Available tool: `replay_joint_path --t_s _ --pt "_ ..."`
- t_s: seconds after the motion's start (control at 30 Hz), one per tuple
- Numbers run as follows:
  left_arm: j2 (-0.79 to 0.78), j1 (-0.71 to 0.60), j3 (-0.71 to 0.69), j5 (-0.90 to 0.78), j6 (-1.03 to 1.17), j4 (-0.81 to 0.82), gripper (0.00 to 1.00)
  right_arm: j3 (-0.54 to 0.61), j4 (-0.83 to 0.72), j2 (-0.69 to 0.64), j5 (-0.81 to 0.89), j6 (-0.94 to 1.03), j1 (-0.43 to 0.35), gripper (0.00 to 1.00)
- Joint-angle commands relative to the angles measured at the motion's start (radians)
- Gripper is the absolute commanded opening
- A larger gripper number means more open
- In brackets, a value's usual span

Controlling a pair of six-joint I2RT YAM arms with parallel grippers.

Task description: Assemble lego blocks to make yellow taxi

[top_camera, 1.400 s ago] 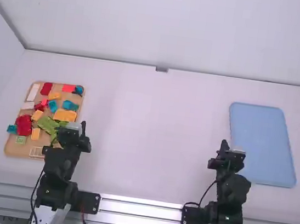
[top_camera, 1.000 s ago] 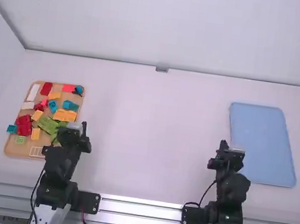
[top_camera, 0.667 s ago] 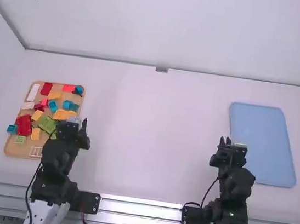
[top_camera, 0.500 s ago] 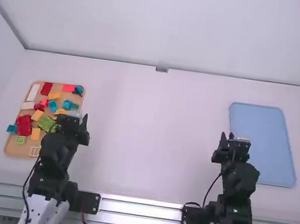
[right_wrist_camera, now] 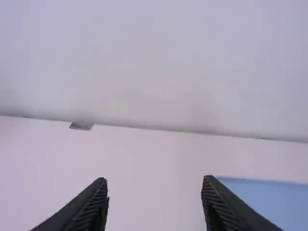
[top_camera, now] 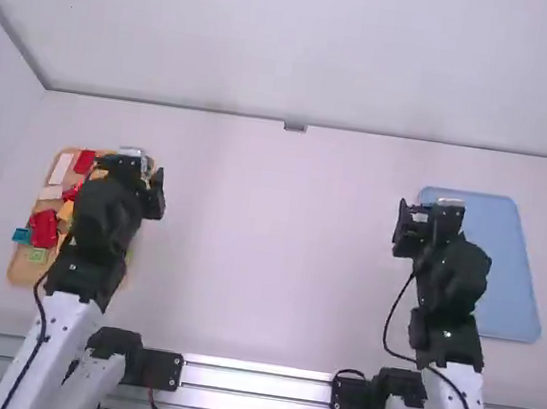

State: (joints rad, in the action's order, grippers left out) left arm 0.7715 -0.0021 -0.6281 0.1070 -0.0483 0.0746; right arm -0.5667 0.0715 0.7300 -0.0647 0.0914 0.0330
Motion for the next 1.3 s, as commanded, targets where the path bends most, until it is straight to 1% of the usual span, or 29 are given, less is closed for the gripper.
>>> replay_joint_path --t_s 0.0,0.07,0.1,0.3,0.4,0.43,0.47,0.53,0.57,0.67,0.73,0.83,0.9,1.0,1.2,1.27 --pt "0.067 -0.005 -0.086 0.093 -0.078 0.016 0.57 -0.08 0.013 0.059 -0.013 0.018 0.016 0.57" --pt "0.125 -0.004 -0.138 0.149 -0.107 0.035 0.61 -0.119 0.018 0.107 -0.018 0.024 0.027 0.61" --pt "0.174 0.004 -0.185 0.175 -0.122 0.056 0.64 -0.15 0.022 0.145 -0.022 0.03 0.035 0.64" --pt "0.392 0.044 -0.424 0.156 -0.149 0.209 0.74 -0.259 0.04 0.28 -0.035 0.109 0.061 0.74" --pt "0.58 0.086 -0.633 0.18 -0.215 0.352 0.8 -0.331 0.053 0.368 -0.043 0.126 0.066 0.8" --pt "0.595 0.09 -0.651 0.179 -0.221 0.369 0.8 -0.335 0.054 0.373 -0.044 0.127 0.067 0.8" --pt "0.641 0.1 -0.704 0.177 -0.239 0.41 0.82 -0.351 0.055 0.393 -0.046 0.131 0.069 0.82" --pt "0.788 0.136 -0.865 0.122 -0.288 0.555 0.86 -0.396 0.059 0.448 -0.051 0.141 0.074 0.86" --pt "0.799 0.138 -0.877 0.118 -0.292 0.565 0.86 -0.4 0.06 0.453 -0.052 0.142 0.074 0.86" --pt "0.957 0.188 -1.028 0.068 -0.355 0.733 0.91 -0.449 0.066 0.514 -0.056 0.154 0.082 0.9" --pt "1.002 0.2 -1.06 0.073 -0.397 0.763 0.92 -0.468 0.069 0.536 -0.058 0.159 0.082 0.92" --pt "1.055 0.216 -1.093 0.078 -0.519 0.8 0.95 -0.493 0.072 0.568 -0.061 0.165 0.084 0.95" --pt "1.092 0.219 -1.12 0.088 -0.688 0.882 0.97 -0.515 0.075 0.594 -0.063 0.17 0.087 0.96" --pt "1.12 0.223 -1.143 0.091 -0.792 0.948 0.98 -0.53 0.077 0.613 -0.065 0.174 0.089 0.98" --pt "1.14 0.225 -1.128 0.084 -0.743 0.963 0.99 -0.539 0.079 0.624 -0.066 0.176 0.089 0.98" --pt "1.14 0.225 -1.097 0.092 -0.793 0.964 0.99 -0.539 0.08 0.624 -0.069 0.175 0.084 0.99"
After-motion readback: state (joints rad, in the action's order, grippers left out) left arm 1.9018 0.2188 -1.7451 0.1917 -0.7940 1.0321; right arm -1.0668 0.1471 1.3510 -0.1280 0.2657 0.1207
